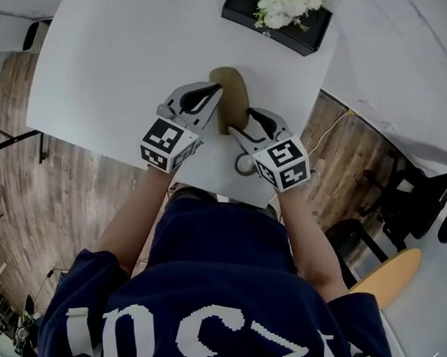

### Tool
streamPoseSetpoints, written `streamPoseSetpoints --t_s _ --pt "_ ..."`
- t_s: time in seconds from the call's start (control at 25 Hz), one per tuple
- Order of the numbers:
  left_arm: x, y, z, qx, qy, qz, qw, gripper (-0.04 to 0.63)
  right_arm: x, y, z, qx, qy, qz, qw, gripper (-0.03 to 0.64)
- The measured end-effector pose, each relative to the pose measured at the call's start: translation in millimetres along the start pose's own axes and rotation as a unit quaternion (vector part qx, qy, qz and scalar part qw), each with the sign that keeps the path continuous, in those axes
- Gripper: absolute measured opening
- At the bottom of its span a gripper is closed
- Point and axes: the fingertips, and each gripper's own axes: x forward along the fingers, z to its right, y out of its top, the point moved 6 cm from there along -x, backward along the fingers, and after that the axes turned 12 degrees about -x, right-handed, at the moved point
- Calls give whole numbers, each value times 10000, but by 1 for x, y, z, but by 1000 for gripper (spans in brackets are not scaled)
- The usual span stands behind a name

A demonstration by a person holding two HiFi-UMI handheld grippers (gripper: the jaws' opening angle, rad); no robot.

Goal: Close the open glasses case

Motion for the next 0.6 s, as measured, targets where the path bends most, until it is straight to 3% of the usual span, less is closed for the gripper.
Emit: streamPoseSetpoints --t_s 0.12,0.24,0.44,0.52,0.6 --pt "11 -5 9 302 -241 -191 9991 14 -3 4 18 -102 -286 -58 9995 241" --pt "27 -7 10 541 -249 -339 9976 14 -5 5 31 -40 -536 -47 9985 242" --pt "52 2 5 745 -171 -472 9960 14 -21 -5 35 357 -1447 -11 9888 233" --pt "58 6 6 811 -278 -419 9954 14 -20 -15 21 760 -1513 -13 9856 166" --pt "64 7 8 851 -373 -398 9949 14 -11 -25 3 1060 -1331 -94 9854 164"
